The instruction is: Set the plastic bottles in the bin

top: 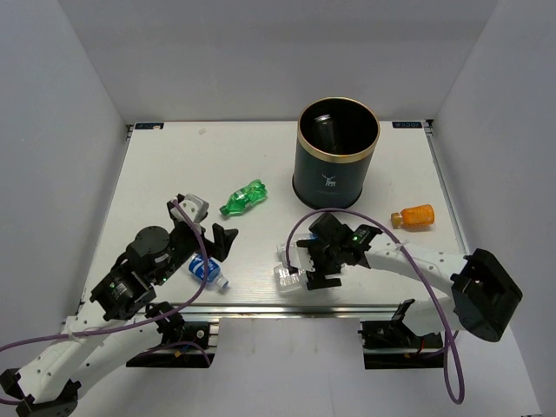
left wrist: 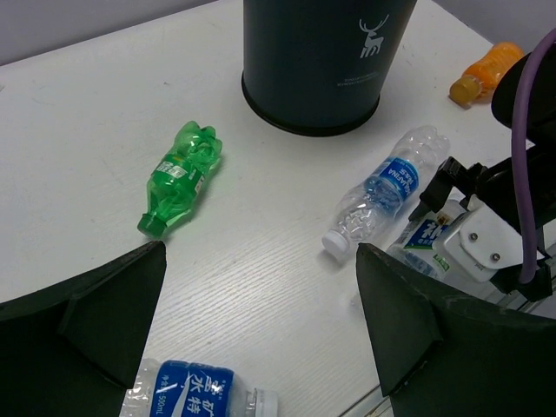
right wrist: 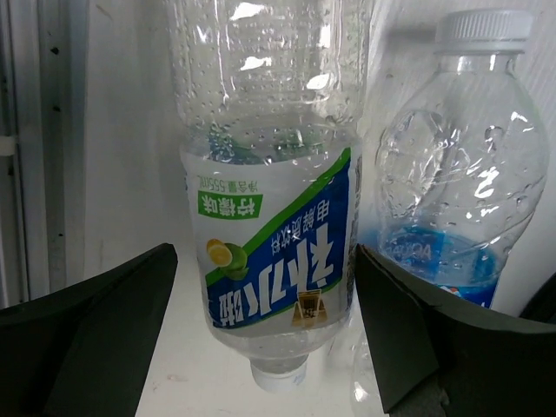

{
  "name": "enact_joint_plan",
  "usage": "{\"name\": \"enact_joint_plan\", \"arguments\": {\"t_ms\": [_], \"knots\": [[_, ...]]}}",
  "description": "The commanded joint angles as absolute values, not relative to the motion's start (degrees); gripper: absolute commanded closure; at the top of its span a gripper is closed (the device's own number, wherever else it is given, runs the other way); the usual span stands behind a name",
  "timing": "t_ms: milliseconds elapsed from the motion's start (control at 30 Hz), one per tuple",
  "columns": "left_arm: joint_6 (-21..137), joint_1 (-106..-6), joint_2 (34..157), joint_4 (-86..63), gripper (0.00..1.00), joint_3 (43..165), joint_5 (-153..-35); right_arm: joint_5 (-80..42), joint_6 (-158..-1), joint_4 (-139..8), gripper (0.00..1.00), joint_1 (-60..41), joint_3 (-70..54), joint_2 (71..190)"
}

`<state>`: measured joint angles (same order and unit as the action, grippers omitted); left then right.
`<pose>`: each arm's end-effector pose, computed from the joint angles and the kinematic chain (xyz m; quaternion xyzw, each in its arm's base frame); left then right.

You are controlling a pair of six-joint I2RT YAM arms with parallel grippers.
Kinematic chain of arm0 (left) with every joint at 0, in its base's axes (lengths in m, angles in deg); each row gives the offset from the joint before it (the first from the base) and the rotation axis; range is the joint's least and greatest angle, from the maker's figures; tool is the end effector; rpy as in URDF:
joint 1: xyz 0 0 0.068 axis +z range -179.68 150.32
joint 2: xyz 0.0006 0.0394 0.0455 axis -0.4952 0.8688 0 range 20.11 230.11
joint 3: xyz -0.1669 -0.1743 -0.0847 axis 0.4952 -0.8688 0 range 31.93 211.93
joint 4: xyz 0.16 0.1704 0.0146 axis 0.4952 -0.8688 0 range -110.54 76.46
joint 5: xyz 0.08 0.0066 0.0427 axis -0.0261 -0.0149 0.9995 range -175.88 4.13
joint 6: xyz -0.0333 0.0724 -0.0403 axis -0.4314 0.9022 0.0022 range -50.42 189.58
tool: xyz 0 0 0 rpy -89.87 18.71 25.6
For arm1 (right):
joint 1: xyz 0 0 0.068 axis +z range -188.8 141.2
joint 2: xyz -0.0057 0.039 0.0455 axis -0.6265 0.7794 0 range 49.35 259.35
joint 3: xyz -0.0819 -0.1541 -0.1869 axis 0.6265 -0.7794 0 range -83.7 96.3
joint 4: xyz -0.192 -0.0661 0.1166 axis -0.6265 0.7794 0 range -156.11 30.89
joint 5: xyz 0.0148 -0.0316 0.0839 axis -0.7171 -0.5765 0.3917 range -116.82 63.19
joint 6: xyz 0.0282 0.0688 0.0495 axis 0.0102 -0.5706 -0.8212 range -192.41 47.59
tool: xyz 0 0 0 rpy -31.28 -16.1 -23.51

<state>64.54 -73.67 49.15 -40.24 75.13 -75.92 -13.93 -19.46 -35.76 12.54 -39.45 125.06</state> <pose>0.1160 -0.0927 0.3110 0.2080 0.7508 -0.1970 0.5952 0.1397 0.2032 0.1572 -0.7777 0.5699 0.1055 0.2435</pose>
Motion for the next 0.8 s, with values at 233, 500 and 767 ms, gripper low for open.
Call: {"name": "enact_joint_plan", "arguments": {"t_ms": [233, 500, 767], "knots": [[60.02, -72.83, 49.38, -41.31, 0.00, 74.13, -69.91, -17.77, -18.70, -42.38, 0.16, 13.41, -41.78, 130.47], [49.64, -72.83, 52.80, -47.90, 0.00, 75.88, -58.82, -11.97, -21.95, -36.95, 0.70, 13.94, -36.87, 129.08], [34.88, -72.83, 57.28, -58.00, 0.00, 79.04, -51.43, -7.30, -31.70, -38.84, 0.83, 15.70, -28.77, 110.46]]}}
